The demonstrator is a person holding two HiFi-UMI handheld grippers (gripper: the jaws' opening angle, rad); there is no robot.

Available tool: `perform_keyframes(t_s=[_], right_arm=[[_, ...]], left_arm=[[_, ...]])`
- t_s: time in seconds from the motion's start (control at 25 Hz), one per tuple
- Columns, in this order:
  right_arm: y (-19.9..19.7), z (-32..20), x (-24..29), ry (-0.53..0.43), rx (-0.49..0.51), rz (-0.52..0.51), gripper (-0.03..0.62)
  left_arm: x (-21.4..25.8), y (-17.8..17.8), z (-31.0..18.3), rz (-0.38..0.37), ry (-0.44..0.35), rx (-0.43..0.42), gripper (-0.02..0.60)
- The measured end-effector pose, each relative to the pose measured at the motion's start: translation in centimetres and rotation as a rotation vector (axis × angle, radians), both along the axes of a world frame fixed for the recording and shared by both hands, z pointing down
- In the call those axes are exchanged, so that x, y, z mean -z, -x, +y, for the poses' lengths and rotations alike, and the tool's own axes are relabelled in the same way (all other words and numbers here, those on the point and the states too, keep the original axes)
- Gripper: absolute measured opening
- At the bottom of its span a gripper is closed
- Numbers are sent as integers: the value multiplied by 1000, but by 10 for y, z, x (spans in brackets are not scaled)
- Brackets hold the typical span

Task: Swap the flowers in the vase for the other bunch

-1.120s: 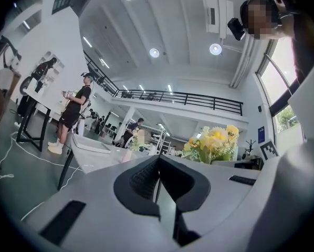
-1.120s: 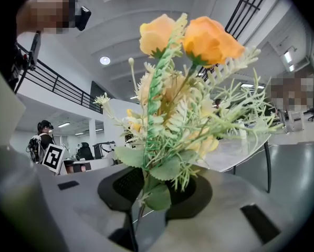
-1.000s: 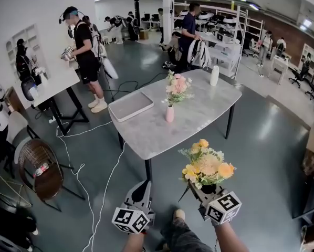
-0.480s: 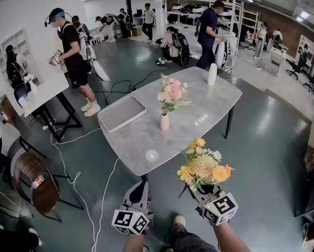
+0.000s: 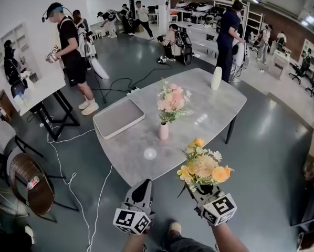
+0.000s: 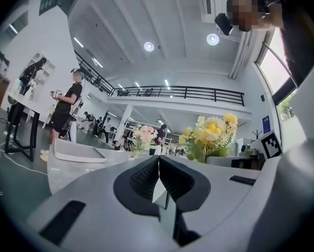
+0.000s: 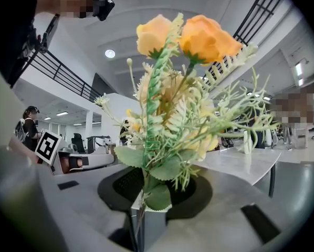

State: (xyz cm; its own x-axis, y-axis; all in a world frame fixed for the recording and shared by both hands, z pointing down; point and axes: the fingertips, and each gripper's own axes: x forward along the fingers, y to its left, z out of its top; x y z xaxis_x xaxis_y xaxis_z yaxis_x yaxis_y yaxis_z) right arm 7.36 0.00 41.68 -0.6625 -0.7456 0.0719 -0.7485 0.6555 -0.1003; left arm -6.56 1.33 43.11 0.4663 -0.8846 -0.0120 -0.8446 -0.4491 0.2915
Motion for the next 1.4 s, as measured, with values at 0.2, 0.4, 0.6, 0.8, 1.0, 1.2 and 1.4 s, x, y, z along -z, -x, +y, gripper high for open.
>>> perform_keyframes(t_s=[0.2,0.4,0.6,0.8,1.0,1.2,1.4], right_arm=[[-2,-26,0,13,0,-20,124],[-12,-48,-8,30,-16,2,124],[-15,-65,-8,17,-21,-9,124],[-11,-78,1,-30,-27,-33,124],[-8,-100,6,-73,-45,-31,124],[0,-122,4,-69,-73,22,124],[7,-143,2,-102,-74,-11,124]], left_arm=[[-2,-2,-25,-6,11,10,14],[-4,-8,-49,-6,11,15,14],[-7,-17,-65,3,6,5,14],[-14,-19,-74,8,15,-3,14],[-19,-20,-95,12,5,-23,15],[-20,-25,-128,8,5,-80,15],[-28,-35,-158,4,15,-136,15]])
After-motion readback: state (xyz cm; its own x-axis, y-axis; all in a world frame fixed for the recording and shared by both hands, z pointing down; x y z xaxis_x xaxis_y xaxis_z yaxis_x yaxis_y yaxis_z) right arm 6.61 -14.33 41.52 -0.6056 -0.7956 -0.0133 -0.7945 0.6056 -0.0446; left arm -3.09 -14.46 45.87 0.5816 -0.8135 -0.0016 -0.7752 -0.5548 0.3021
